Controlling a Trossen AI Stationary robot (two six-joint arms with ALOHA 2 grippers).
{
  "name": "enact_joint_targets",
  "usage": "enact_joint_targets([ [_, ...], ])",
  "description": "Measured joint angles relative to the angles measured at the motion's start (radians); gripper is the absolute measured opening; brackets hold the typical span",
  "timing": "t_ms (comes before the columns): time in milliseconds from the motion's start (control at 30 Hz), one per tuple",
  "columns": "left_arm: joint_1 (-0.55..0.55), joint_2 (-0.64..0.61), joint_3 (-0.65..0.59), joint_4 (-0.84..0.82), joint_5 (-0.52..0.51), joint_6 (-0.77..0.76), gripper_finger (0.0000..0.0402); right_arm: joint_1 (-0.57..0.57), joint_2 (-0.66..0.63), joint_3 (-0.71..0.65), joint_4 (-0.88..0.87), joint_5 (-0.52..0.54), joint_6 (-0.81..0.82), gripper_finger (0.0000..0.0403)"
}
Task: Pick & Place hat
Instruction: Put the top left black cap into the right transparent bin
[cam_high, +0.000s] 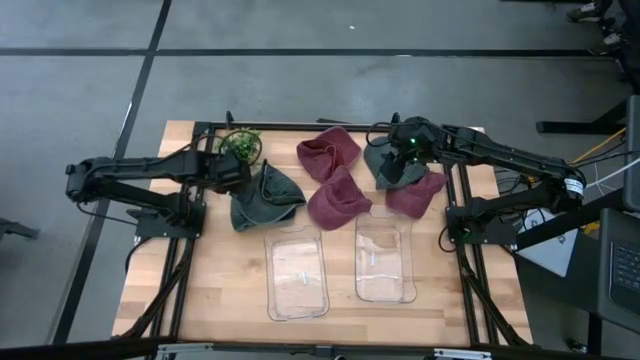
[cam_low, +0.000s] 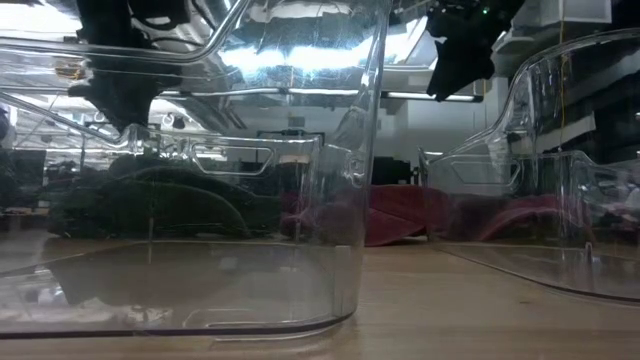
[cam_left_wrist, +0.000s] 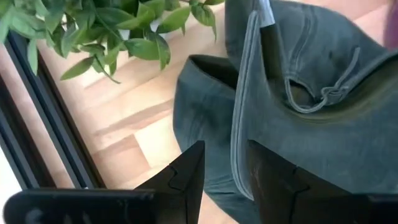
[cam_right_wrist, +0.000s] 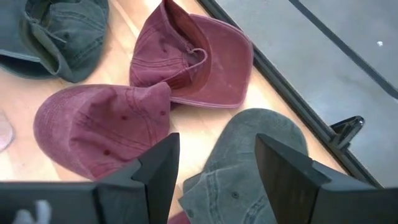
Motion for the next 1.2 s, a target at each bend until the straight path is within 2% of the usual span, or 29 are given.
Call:
enact_joint_targets([
  [233, 0.054, 0.017, -0.021, 0.017, 0.017, 0.000, 0.0111, 0.015, 0.000, 0.000, 0.000, -0.008, 0.000, 0.0208],
  [500, 0.066, 0.023, -0.021, 0.121, 0.114, 0.088, 0.0111, 0.015, 0.000, 0.000, 0.000, -0.023, 0.000, 0.0208],
  [1200, 0.067, 0.165, -0.021, 0.111, 0.093, 0.069, 0.0111, 0.014, 0.000, 0.000, -0.001, -0.059, 0.000, 0.0208],
])
